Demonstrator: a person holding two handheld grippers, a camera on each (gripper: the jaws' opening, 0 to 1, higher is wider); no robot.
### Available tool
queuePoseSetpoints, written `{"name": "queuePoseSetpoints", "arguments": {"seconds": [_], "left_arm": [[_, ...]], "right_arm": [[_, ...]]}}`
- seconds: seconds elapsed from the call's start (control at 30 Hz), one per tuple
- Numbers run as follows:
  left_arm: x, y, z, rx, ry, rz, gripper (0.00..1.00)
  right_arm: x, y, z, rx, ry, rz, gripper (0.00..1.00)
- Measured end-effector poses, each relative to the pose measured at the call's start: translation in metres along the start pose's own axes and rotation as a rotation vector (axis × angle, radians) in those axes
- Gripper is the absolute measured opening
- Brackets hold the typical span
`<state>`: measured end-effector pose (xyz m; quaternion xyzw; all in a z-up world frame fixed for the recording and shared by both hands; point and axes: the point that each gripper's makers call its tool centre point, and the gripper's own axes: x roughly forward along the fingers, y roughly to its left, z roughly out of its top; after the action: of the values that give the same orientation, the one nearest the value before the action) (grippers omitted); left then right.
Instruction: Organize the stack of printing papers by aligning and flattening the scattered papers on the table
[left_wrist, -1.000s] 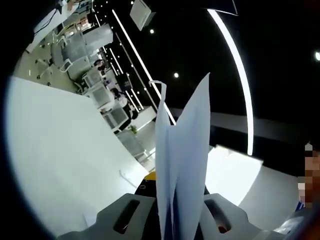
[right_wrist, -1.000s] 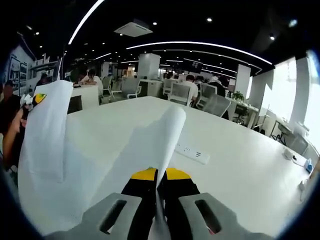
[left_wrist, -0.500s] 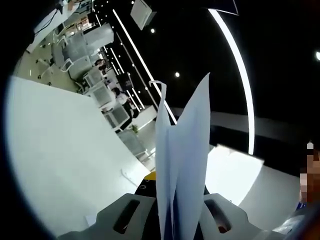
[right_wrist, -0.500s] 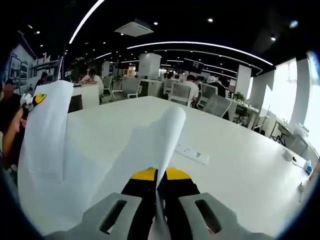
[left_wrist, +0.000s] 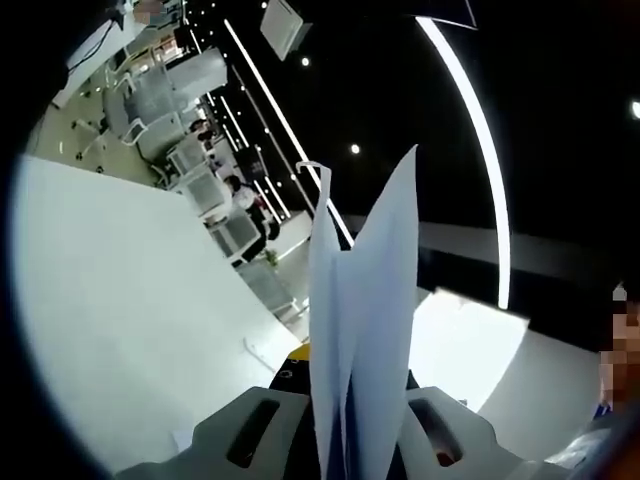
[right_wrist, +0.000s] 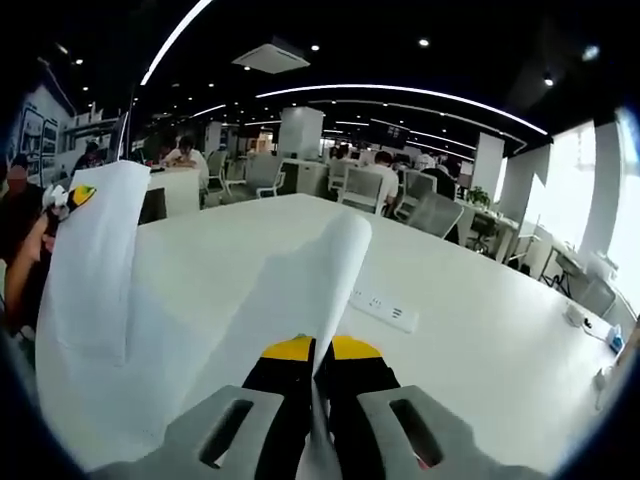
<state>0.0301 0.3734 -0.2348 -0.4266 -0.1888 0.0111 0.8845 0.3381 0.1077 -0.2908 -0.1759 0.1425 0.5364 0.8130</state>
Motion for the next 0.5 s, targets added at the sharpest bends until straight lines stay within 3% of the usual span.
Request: {"name": "queuePoseSetpoints", "arguments": {"seconds": [0.5], "left_arm": [[-0.0008, 0.0000, -0.0037, 0.000, 0.001, 0.006, 0.06]], "right_arm": [[-0.0011, 0.0058, 0.0045, -0.019, -0.008, 0.008, 0.00]]}}
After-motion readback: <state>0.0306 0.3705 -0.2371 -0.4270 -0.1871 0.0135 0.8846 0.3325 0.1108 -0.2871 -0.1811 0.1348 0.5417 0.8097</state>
